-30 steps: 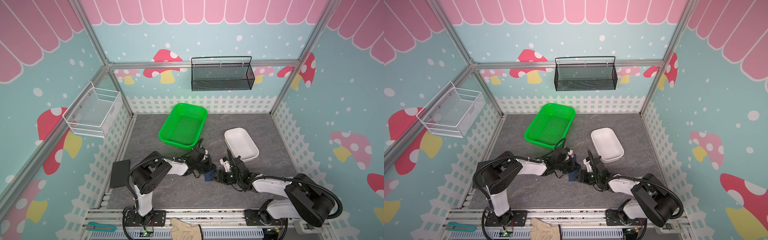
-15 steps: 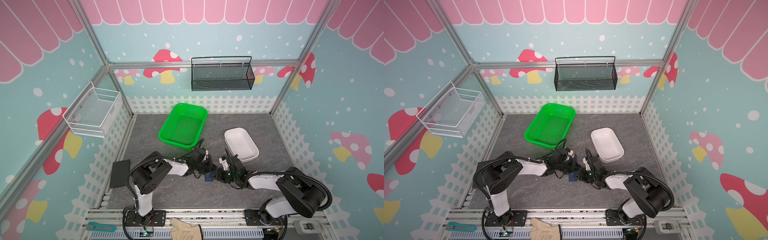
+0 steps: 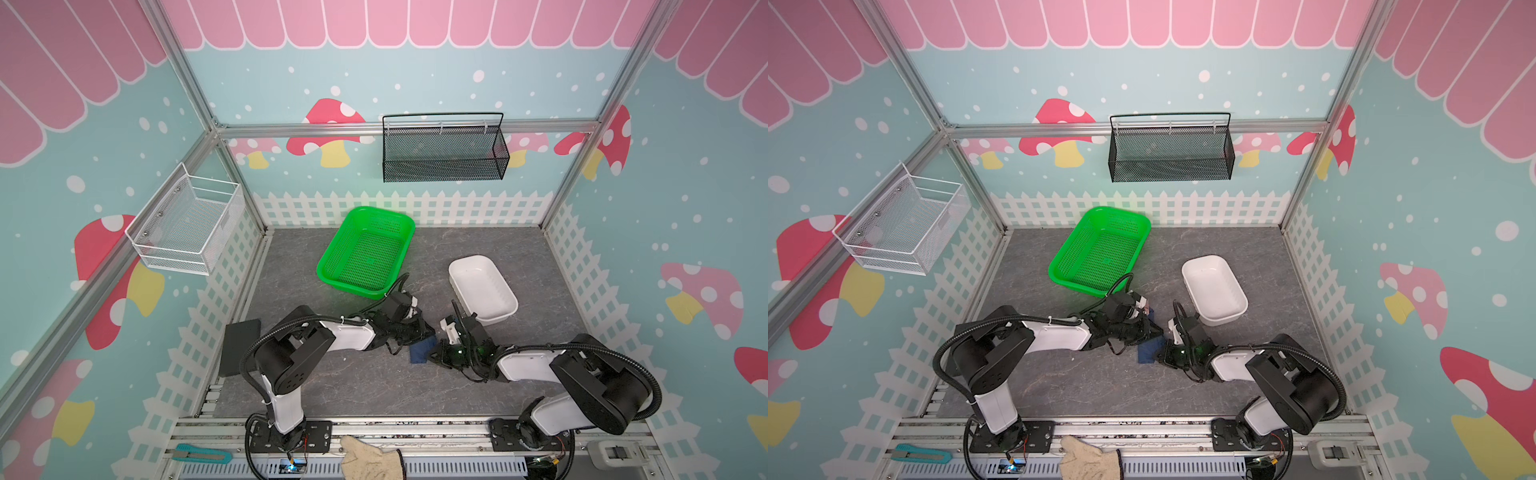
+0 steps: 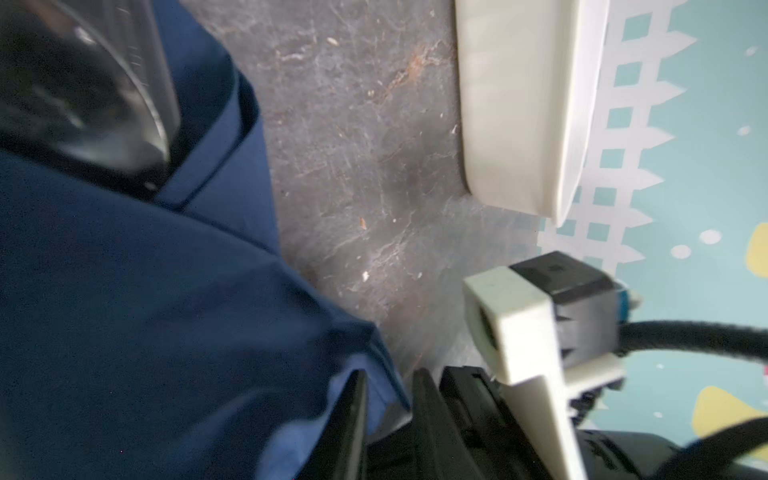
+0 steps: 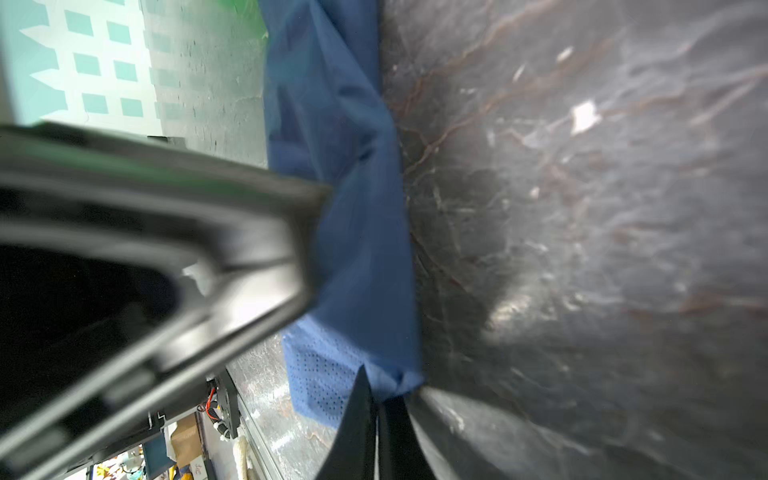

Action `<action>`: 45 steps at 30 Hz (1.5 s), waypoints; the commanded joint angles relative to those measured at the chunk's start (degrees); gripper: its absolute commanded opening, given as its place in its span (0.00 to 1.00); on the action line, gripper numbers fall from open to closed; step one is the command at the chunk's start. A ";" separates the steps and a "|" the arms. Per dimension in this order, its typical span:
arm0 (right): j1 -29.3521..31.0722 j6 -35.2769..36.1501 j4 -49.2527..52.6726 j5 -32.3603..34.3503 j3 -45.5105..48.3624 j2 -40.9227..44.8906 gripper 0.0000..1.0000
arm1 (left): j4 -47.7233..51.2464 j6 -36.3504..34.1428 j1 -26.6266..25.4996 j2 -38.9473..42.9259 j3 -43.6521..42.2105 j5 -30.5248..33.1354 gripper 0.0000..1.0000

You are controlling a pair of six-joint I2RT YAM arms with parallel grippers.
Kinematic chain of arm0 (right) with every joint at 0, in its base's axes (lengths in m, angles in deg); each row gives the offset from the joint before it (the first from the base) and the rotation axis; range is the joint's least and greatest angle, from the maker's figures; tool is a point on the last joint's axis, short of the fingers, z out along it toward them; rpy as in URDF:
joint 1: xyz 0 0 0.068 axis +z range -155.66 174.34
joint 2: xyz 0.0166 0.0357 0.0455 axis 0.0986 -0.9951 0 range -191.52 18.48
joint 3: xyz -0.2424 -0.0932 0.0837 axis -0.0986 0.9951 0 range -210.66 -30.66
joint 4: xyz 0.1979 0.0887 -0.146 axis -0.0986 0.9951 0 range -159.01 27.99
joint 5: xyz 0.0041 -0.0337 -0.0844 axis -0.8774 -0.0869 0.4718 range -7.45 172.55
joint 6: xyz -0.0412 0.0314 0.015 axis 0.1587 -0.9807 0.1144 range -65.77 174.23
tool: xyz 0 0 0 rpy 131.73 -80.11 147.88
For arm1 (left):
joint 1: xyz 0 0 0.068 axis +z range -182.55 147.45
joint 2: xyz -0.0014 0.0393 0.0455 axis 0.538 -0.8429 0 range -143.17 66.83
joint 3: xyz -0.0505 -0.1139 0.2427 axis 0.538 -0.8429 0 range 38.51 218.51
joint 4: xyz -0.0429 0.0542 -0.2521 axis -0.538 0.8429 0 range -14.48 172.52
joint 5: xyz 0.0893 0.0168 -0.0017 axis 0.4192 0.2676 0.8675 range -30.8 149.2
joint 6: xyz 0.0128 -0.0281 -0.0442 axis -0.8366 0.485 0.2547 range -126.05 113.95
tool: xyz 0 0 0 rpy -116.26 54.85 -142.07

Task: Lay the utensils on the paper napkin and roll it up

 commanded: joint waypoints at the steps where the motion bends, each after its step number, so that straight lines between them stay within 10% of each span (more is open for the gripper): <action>1: -0.18 -0.20 1.43 1.13 1.66 -1.16 0.06 | 5.40 -3.98 -0.30 5.33 1.49 2.43 0.33; 7: -0.13 -0.37 1.43 1.29 1.84 -0.81 0.06 | 10.69 -6.75 1.20 12.04 -1.24 7.08 0.43; 32: -0.15 -1.25 1.40 2.38 2.19 2.58 0.07 | 5.15 -4.92 0.94 0.58 -4.42 4.20 0.03; 45: -3.48 -4.07 -0.82 4.14 3.16 5.17 0.44 | 3.19 -4.55 0.50 -0.34 -6.29 3.90 0.02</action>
